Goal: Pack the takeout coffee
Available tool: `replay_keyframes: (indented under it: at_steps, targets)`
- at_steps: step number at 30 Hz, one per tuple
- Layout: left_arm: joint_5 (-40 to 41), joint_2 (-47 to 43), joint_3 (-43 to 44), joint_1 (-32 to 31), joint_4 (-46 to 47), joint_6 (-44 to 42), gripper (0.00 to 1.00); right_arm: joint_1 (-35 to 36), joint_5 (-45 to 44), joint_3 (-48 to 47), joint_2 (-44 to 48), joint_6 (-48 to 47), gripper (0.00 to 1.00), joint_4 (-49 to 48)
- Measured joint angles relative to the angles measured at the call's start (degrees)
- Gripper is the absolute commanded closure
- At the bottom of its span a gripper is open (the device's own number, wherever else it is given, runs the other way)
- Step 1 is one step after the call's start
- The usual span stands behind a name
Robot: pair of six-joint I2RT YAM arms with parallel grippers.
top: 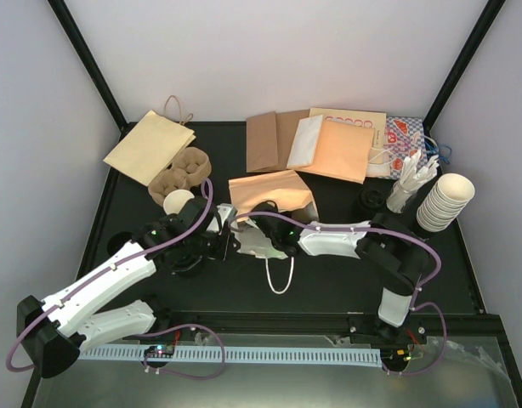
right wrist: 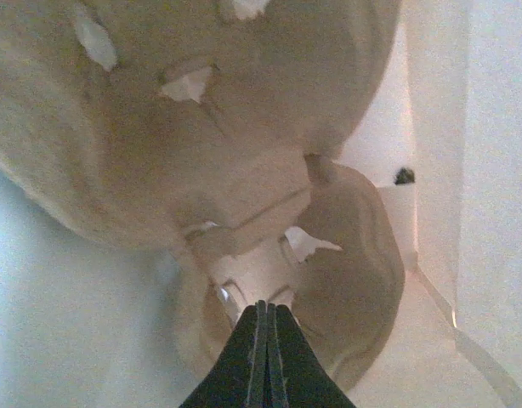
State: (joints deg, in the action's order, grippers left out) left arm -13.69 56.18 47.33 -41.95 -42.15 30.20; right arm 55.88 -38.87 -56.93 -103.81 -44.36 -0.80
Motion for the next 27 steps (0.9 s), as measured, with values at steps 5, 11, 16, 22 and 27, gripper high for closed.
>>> replay_keyframes:
  at_steps: [5,11,16,22,27]
  targets:
    - [-3.15,-0.5,0.0,-0.09,0.63,0.57,0.98,-0.61,0.02,1.62,4.48,2.4,0.99,3.1]
    - [-8.9,-0.94,0.0,-0.17,0.9,1.42,0.77,-1.01,0.44,4.92,12.5,6.1,0.99,7.65]
    - [-11.15,-1.07,1.27,-0.17,0.57,1.49,0.41,-0.92,1.53,6.25,13.6,6.64,0.99,9.88]
    - [-8.35,-1.25,10.1,-0.13,-2.43,0.2,0.15,-0.28,2.8,6.36,13.6,6.78,0.99,10.71]
    - [-5.09,0.11,19.52,4.24,-5.25,-2.34,0.02,-0.24,3.54,6.38,13.6,6.78,0.99,10.71]
